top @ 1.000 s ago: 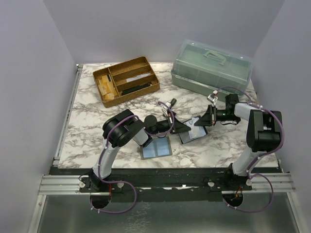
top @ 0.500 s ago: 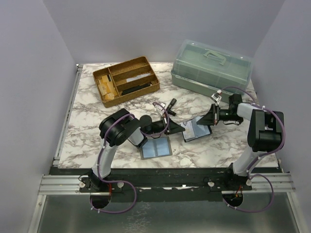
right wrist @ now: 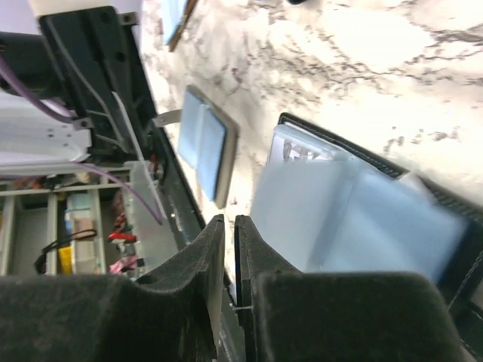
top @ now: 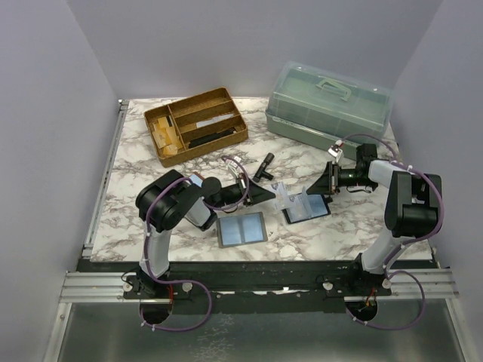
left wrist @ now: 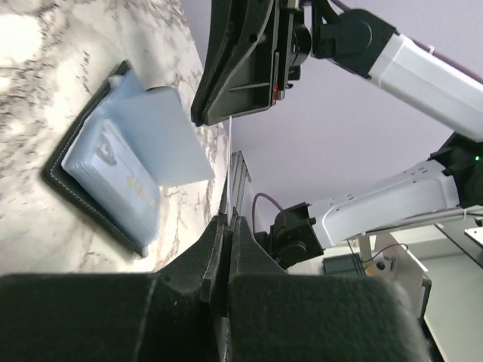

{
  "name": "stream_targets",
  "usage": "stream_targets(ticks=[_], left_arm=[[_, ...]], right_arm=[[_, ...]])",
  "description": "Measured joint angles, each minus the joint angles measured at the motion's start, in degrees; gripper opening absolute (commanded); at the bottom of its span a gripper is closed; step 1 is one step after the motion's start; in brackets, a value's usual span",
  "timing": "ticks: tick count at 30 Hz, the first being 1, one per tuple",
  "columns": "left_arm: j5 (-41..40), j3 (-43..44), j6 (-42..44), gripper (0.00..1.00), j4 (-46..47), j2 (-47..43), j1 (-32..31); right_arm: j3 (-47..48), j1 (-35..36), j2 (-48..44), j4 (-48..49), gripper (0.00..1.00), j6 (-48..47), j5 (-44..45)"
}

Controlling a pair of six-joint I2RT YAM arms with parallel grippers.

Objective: Take the credit cards out of the card holder
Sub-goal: Place the card holder at the center of the board, then place the credit card in the storage box.

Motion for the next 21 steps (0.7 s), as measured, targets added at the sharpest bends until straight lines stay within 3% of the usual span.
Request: stream_targets(ticks=[11, 17, 21], left_arm=[[-0.17, -5.77, -1.97, 0.00, -0.02, -7.58, 10.43], [-0.09, -5.60, -0.72, 0.00, -6.32, -16.17, 15.43], [0.11, -1.86, 5.51, 0.00, -22.80, -24.76, 18.82]], right_arm=[[1.40, 0.02, -4.09, 1.20, 0.24, -3.28, 21.68], [0.79, 0.02, -13.14, 1.73, 0.31, -6.58, 19.98], [0.79, 0.02, -18.21, 0.96, 0.36, -10.36, 15.37]])
